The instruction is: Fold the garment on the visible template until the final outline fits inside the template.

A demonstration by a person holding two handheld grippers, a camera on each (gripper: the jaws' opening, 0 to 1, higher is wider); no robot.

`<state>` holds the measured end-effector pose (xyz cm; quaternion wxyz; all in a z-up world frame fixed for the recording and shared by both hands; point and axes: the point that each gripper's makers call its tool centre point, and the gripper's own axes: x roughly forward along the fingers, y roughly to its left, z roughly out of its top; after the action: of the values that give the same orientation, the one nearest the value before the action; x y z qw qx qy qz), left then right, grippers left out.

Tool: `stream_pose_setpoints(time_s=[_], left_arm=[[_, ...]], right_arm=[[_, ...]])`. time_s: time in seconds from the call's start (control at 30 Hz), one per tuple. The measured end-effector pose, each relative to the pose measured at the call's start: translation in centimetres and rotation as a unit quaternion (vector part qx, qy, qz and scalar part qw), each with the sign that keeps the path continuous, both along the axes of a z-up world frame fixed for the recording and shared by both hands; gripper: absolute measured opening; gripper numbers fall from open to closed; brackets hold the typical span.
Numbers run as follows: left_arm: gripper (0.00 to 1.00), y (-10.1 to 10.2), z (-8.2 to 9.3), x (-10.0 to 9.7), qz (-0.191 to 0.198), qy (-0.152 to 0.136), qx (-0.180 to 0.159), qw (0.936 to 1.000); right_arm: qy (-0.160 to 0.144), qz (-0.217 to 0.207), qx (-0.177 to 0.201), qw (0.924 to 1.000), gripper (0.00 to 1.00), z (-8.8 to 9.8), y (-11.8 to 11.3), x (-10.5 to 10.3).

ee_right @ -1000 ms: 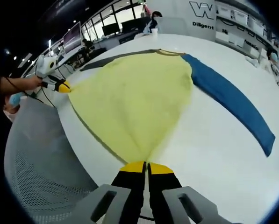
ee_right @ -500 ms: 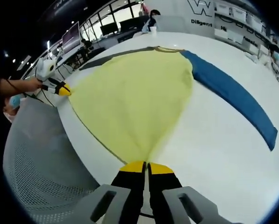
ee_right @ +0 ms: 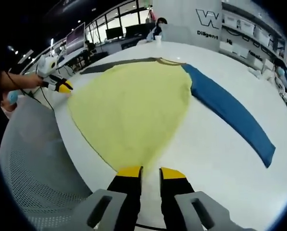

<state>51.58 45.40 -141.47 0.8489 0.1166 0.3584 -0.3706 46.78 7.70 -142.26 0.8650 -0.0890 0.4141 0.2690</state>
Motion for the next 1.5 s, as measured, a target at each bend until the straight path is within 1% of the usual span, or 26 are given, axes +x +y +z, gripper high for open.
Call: stream_pose_setpoints(time_s=[0.07,0.1,0.13,0.17,0.33,0.4,0.5,0.57,0.6,0.7,0.77,0.83,0.9,0.97,1.13,1.27,1.37,1.5], left_arm=[[0.31,-0.1,0.2,0.4,0.004,-0.002,-0.003,1.0000],[0.33,-0.1,0.3,0.7,0.006,-0.004,-0.004,1.0000],[0.33,-0.2,0.4,1.0,0.007,-0.007,-0.004,0.9999],[0.33,-0.2,0.5,1.4,0.006,-0.015,-0.003,0.9999],[0.36,-0.5,0.8,2.2,0.007,-0.020,-0.005,0.9998],[0.35,-0.6,0.9,2.5,0.010,-0.021,-0.012,0.9997],[0.36,-0.8,1.1,3.1,0.011,-0.030,-0.014,0.9994],[0.38,-0.8,1.2,3.6,0.009,-0.038,-0.011,0.9992],[0.40,-0.8,1.3,4.0,0.006,-0.049,-0.007,0.9988],[0.45,-0.8,1.5,4.8,-0.008,-0.070,0.013,0.9974],[0.48,-0.7,1.5,5.3,-0.013,-0.079,0.023,0.9965],[0.53,-0.6,1.6,5.9,-0.009,-0.085,0.024,0.9960],[0.57,-0.5,1.8,6.7,-0.001,-0.089,0.021,0.9958],[0.59,-0.3,1.8,7.5,0.010,-0.087,0.015,0.9961],[0.66,-0.3,2.5,9.2,0.031,-0.094,-0.001,0.9951],[0.73,-0.4,2.7,10.3,0.037,-0.101,-0.003,0.9942],[0.77,-0.4,2.8,11.1,0.039,-0.104,-0.001,0.9938],[0.80,-0.5,2.3,12.0,0.041,-0.099,-0.004,0.9942]], right_arm=[[-0.005,-0.003,0.004,1.0000,0.18,0.3,0.1,0.5],[-0.007,-0.003,0.006,1.0000,0.19,0.4,0.2,0.8],[-0.009,-0.002,0.005,0.9999,0.19,0.5,0.3,1.0],[-0.013,0.001,0.003,0.9999,0.19,0.6,0.3,1.2],[-0.024,0.002,0.002,0.9997,0.28,1.0,0.4,2.1],[-0.028,0.001,0.001,0.9996,0.32,1.1,0.3,2.4],[-0.035,0.000,0.000,0.9994,0.37,1.4,0.2,2.9],[-0.045,-0.001,0.001,0.9990,0.40,1.7,0.1,3.3],[-0.051,0.000,0.001,0.9987,0.44,1.8,0.1,3.6],[-0.063,0.000,-0.004,0.9980,0.50,2.3,0.0,4.3],[-0.067,-0.001,-0.005,0.9978,0.52,2.4,0.0,4.9],[-0.072,0.001,-0.006,0.9974,0.53,2.5,0.1,5.4],[-0.076,0.003,-0.008,0.9971,0.55,2.5,0.3,6.0],[-0.079,0.004,-0.008,0.9968,0.57,2.6,0.5,6.5],[-0.093,0.008,-0.006,0.9956,0.63,3.0,1.2,8.0],[-0.099,0.007,-0.003,0.9950,0.67,3.2,1.4,9.0],[-0.101,0.006,0.000,0.9949,0.70,3.2,1.6,9.7],[-0.098,0.004,0.006,0.9951,0.73,3.1,1.9,10.7]])
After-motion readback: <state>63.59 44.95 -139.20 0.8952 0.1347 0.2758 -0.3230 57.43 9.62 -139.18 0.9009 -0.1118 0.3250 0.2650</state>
